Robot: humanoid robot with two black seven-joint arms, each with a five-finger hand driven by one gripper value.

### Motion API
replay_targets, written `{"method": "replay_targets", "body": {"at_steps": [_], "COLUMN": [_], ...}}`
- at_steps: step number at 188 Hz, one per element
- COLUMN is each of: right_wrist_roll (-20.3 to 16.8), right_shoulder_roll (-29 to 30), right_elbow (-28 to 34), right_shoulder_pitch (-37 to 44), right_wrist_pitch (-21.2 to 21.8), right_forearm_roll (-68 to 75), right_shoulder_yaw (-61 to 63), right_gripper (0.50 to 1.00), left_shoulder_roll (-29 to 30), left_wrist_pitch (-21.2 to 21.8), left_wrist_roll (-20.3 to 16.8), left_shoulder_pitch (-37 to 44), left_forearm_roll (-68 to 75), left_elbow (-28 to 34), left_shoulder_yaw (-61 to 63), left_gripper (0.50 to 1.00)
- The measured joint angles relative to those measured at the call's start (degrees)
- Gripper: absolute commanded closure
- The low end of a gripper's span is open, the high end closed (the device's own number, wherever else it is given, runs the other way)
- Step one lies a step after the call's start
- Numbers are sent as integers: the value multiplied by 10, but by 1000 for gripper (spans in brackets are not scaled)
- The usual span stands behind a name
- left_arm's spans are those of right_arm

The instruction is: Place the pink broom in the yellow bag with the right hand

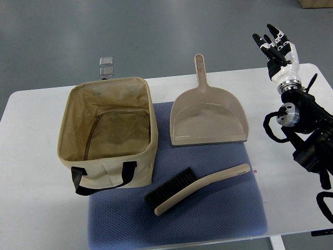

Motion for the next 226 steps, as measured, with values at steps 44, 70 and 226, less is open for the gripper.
{"method": "replay_targets", "body": {"at_steps": [44, 70, 226], "right_wrist_roll": [0, 0, 0], "right_shoulder_roll": [1, 2, -3], "right_elbow": [0, 0, -3], "right_shoulder_pitch": [-2, -3, 0], "right_wrist_pitch": [1, 1, -3], "right_forearm_roll": [0, 0, -3], "right_shoulder_yaw": [2, 1, 1], "right_gripper": [570, 570, 570], "left_shoulder_roll": [0, 0, 0], "left_wrist_pitch": [-1, 1, 5], "left_wrist_roll": [3, 4, 3], "left_shoulder_pitch": [3, 0, -4], "left_forearm_roll": [1, 1, 0], "left_elbow": [-1, 2, 4], "left_shoulder_yaw": [1, 1, 0], "left_gripper": [500, 500, 500]}}
